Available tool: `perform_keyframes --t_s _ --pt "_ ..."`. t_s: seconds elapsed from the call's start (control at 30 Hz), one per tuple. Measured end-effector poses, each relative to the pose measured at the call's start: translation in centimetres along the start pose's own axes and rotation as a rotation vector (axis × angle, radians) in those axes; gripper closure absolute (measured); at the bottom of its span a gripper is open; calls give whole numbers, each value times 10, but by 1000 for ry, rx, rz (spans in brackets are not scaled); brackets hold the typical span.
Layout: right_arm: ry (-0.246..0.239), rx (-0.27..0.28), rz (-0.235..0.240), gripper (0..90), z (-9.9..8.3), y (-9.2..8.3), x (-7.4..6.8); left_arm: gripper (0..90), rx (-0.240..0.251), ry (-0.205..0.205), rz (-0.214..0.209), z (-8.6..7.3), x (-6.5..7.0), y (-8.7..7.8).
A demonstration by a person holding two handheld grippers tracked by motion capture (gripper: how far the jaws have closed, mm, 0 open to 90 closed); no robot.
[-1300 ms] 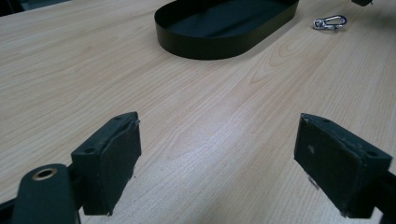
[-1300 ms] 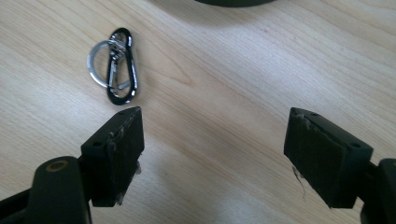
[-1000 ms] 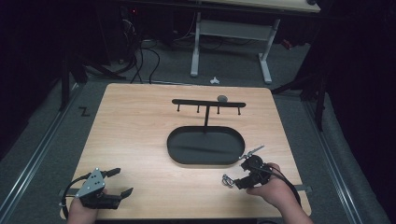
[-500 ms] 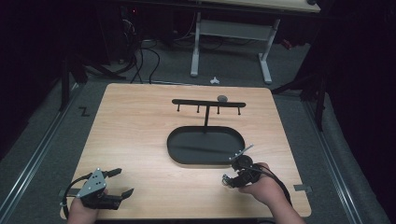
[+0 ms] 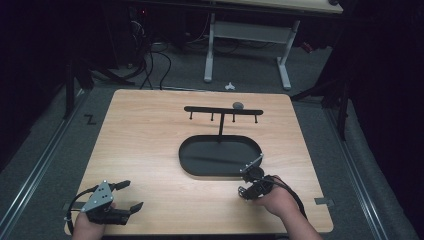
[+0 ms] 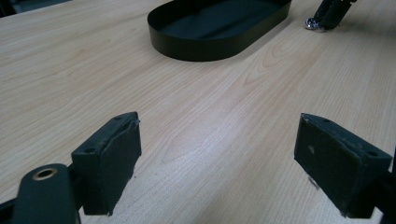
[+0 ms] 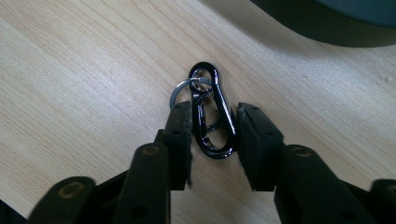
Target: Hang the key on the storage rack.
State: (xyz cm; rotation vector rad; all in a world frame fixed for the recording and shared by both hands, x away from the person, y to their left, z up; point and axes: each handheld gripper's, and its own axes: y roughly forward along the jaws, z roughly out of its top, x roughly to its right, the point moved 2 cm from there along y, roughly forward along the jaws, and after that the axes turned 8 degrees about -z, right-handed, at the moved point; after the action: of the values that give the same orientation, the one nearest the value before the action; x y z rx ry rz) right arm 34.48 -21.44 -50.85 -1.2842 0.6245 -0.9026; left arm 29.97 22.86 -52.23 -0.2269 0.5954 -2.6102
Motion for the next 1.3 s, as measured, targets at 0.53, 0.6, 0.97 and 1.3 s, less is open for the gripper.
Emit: perform_keyframes --t_s 0.53,0.6,0.97,1.3 --pt "-65 1 -18 842 5 -7 -11 153 0 5 -4 0 -1 0" --pt "-64 -1 -22 841 5 -7 -12 153 5 3 -2 0 -1 -1" --pt "-65 -31 -37 838 6 -2 -20 153 -4 9 -13 -1 0 0" --pt "-84 17 -21 843 7 -11 -16 153 0 7 -6 -1 0 0"
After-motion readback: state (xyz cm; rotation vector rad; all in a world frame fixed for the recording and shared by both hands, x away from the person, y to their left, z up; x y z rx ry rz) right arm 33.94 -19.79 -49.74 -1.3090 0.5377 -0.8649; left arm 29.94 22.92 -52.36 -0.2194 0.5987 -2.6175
